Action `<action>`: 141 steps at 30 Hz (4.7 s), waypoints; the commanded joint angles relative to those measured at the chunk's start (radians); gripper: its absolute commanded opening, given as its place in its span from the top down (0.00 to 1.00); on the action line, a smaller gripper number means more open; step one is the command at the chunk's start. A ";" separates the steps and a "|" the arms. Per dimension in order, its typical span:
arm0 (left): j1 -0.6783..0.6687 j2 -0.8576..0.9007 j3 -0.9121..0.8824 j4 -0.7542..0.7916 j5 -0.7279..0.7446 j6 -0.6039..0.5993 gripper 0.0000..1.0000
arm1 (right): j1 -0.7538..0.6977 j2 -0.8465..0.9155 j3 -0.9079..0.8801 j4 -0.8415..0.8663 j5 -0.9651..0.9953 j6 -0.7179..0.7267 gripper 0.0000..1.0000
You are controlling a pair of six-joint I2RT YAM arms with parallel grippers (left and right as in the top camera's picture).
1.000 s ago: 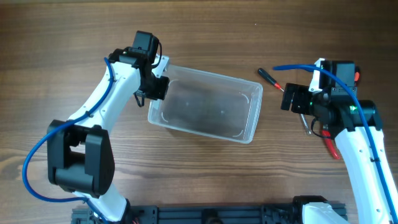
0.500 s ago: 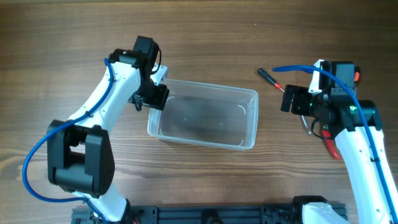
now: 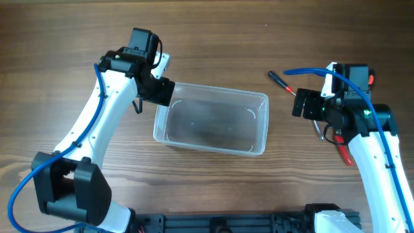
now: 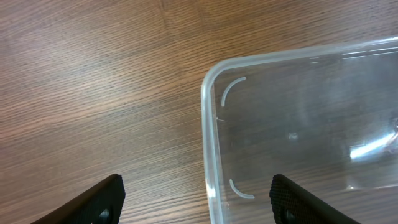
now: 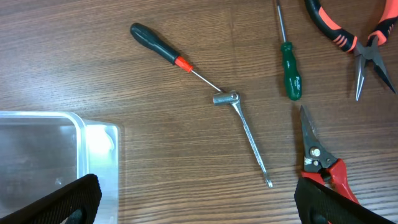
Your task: Pack container
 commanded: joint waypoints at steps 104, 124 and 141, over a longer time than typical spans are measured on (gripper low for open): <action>-0.001 -0.565 0.012 -0.092 -0.088 -0.054 0.00 | 0.506 0.687 0.246 0.514 0.040 -0.138 0.96; -0.001 -0.565 0.012 -0.091 -0.084 -0.053 0.00 | -0.005 0.185 0.566 -0.257 -0.153 -0.308 0.00; 0.094 -0.541 0.012 -0.059 -0.107 -0.257 0.00 | -0.050 0.865 0.766 -0.224 -0.163 -0.661 0.00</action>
